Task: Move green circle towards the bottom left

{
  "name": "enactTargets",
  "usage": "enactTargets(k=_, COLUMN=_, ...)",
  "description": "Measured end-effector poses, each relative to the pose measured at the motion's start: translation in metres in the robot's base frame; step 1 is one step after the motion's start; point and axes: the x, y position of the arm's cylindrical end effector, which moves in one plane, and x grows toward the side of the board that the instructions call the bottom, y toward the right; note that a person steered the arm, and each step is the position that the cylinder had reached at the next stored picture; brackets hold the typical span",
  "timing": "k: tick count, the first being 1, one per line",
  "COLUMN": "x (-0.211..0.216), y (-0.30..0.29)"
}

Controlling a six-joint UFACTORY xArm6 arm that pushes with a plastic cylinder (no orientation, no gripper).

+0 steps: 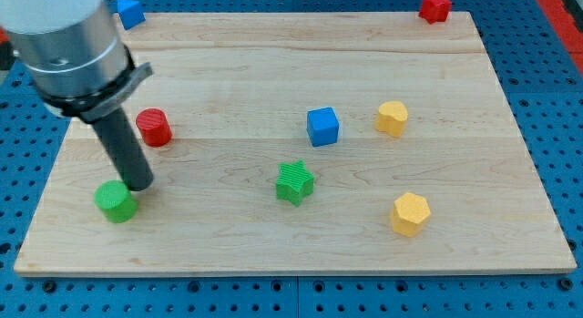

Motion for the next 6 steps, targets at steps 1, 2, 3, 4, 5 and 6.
enactTargets(k=1, x=0.01, y=-0.017)
enactTargets(k=2, x=0.026, y=0.011)
enactTargets(k=3, x=0.034, y=0.031)
enactTargets(k=4, x=0.047, y=0.026)
enactTargets(k=5, x=0.055, y=0.014)
enactTargets(k=6, x=0.057, y=0.019)
